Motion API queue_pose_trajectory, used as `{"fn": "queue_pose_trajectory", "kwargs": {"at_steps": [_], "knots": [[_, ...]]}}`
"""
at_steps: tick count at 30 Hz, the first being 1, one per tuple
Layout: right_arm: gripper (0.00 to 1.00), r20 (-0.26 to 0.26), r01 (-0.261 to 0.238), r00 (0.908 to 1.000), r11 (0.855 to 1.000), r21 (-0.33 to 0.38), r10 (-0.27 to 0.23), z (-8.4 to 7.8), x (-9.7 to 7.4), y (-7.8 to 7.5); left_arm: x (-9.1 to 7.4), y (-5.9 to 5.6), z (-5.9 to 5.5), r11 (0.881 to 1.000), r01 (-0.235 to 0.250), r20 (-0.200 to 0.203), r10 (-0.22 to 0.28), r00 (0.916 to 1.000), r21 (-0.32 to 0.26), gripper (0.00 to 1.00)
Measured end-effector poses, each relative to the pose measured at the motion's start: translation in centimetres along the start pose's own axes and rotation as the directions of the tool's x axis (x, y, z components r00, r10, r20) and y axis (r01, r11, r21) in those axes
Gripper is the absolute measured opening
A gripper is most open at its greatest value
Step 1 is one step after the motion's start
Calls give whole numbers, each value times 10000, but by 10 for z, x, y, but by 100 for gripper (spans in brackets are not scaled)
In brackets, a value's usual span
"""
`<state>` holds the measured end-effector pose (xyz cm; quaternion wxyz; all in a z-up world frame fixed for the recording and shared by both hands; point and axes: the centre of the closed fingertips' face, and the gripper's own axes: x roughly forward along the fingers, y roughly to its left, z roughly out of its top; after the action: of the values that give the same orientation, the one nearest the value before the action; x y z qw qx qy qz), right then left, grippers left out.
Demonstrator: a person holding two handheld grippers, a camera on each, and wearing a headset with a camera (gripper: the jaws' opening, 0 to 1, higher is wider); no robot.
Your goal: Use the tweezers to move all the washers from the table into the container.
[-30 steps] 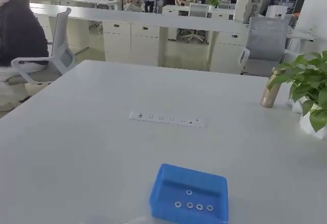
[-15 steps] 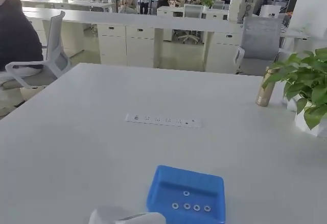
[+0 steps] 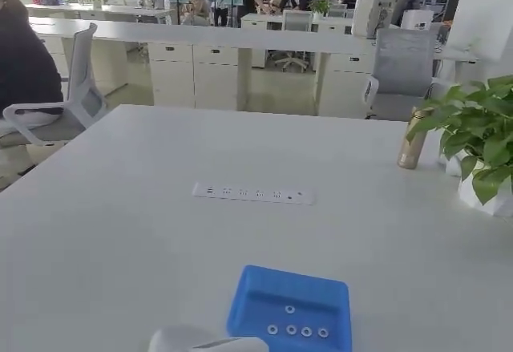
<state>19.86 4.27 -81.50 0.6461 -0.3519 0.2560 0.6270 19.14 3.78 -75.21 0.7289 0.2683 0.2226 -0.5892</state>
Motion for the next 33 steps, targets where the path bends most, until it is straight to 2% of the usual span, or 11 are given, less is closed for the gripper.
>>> {"fn": "queue_pose_trajectory", "kwargs": {"at_steps": [4, 10, 13, 16, 18, 22, 25, 28, 32, 33], "knots": [[4, 29, 73, 10000, 9997, 245, -74, -5, 1, -4, 2, 2, -6, 9999, 16, -352, -12, 9994, 114, 0], [5, 556, 117, 9983, 9966, 818, -163, -5, 9, -9, 5, 7, -17, 9998, 182, -948, -189, 9953, -87, 0], [5, 700, 152, 9973, 9945, 1040, -225, -9, 16, -12, 8, 9, -24, 9995, 312, -1348, -317, 9904, -62, 0], [6, 691, 294, 9969, 9926, 1180, -378, -10, 20, -15, 11, 13, -29, 9993, 349, -1577, -361, 9868, -103, 0], [7, 741, 325, 9964, 9918, 1239, -419, -11, 22, -16, 12, 14, -34, 9993, 365, -1894, -370, 9812, -62, 0], [9, 819, 404, 9952, 9873, 1539, -535, -14, 23, -19, 11, 15, -38, 9990, 435, -2141, -450, 9758, -115, 0], [15, 801, 484, 9947, 9817, 1842, -640, -18, 23, -20, 11, 15, -43, 9984, 523, -2345, -555, 9705, -200, 0], [20, 949, 474, 9927, 9647, 2590, -743, -21, 17, -17, 13, 16, -50, 9977, 543, -2603, -627, 9635, -395, 0], [27, 1281, 869, 9822, 9375, 3370, -1371, -24, 2, -17, 17, 15, -59, 9960, 621, -2933, -785, 9528, -649, 0], [29, 1302, 1155, 9763, 9247, 3628, -1730, -26, -4, -20, 18, 15, -61, 9955, 644, -3013, -825, 9500, -694, 0]]}}
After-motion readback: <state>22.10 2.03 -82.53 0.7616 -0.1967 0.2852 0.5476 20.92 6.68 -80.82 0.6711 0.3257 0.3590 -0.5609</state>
